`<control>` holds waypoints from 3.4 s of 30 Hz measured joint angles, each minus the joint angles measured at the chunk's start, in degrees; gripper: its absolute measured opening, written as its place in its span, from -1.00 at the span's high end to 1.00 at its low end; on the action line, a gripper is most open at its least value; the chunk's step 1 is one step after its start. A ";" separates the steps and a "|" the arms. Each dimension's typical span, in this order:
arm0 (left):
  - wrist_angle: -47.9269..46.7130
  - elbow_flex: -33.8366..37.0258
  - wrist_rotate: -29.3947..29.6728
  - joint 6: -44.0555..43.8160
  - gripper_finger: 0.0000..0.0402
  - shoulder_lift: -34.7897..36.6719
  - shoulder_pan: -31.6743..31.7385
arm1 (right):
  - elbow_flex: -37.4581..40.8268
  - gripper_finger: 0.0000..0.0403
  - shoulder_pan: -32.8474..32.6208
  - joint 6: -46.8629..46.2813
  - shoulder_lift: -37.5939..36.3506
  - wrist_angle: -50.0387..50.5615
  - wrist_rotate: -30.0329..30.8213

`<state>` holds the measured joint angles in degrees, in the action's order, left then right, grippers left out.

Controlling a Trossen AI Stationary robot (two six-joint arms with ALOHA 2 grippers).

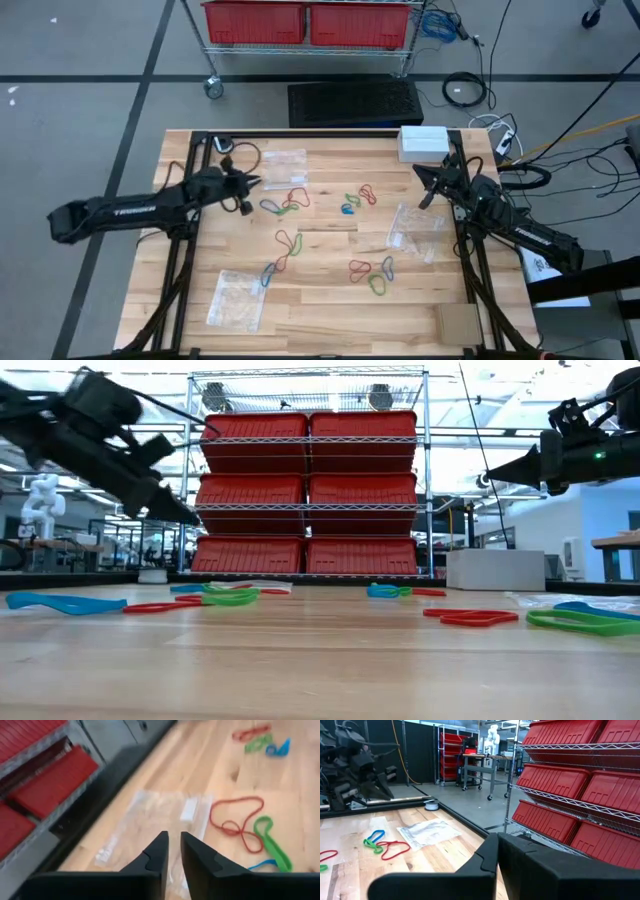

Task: Sort rubber bands
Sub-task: Open the top zip bag

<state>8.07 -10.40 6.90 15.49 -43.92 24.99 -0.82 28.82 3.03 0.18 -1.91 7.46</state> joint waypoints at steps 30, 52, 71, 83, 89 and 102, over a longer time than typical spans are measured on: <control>-5.83 -19.27 6.86 10.35 0.56 -40.43 -4.87 | 0.00 1.00 0.00 0.01 -0.01 0.00 0.00; -0.43 -20.18 10.21 9.36 0.92 -49.69 -4.15 | 0.01 1.00 0.00 0.01 0.01 0.01 0.00; -12.89 -29.50 11.99 8.78 0.99 -41.17 -6.38 | 0.00 1.00 0.02 0.00 0.00 0.00 0.00; -18.28 -34.04 9.49 6.53 1.00 -34.68 -7.81 | 0.02 1.00 0.02 0.01 -0.01 0.00 -0.02; -18.28 -34.70 7.67 5.76 1.00 -32.93 -7.80 | 0.00 1.00 0.00 -0.01 0.01 0.00 -0.02; -18.05 -34.69 6.82 4.31 1.00 -32.44 -7.76 | 0.01 1.00 0.01 -1.47 0.01 -10.44 -0.24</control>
<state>-9.98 -45.09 13.72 19.81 -76.36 17.23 -0.81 28.83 1.56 0.19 -12.35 7.22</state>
